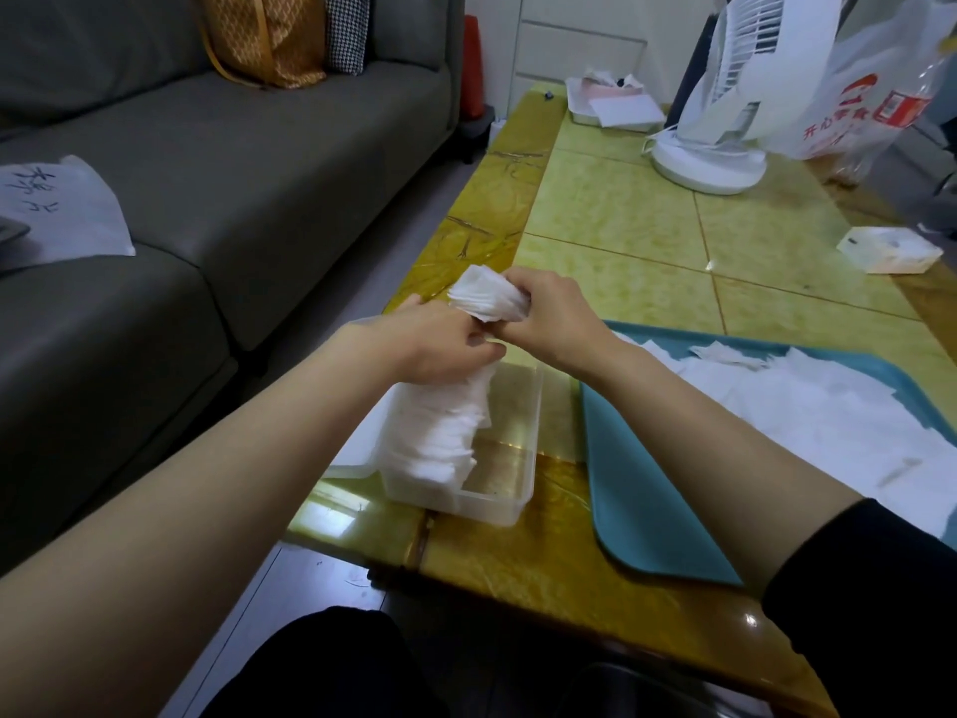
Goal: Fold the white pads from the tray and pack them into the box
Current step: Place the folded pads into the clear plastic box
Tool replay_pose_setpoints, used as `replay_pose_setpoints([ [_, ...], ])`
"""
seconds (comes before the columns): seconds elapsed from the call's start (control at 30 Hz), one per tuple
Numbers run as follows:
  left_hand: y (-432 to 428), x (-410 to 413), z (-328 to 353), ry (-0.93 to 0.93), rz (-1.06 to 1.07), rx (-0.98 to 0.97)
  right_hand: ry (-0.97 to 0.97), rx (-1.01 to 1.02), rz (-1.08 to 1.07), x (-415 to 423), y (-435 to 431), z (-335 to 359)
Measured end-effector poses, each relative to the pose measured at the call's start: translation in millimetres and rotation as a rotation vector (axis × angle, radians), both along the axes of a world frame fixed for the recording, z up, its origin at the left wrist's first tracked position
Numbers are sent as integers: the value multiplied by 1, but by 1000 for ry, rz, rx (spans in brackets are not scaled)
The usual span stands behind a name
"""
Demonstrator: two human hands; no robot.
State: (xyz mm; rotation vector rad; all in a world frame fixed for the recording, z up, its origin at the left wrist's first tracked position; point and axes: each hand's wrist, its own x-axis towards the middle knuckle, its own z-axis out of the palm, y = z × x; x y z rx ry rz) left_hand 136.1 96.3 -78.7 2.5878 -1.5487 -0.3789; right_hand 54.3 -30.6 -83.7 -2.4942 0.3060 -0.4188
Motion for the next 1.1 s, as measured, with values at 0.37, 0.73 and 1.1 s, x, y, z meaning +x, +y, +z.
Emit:
replay_pose_setpoints([
  [0.37,8,-5,2,-43,-30,81,287,-272,112,10,4,6],
  [0.73,17,-14,0,-280,80,-112,588,-314,83,26,11,14],
  [1.1,26,-11,-3,50,183,-265,224,-91,55,17,14,8],
])
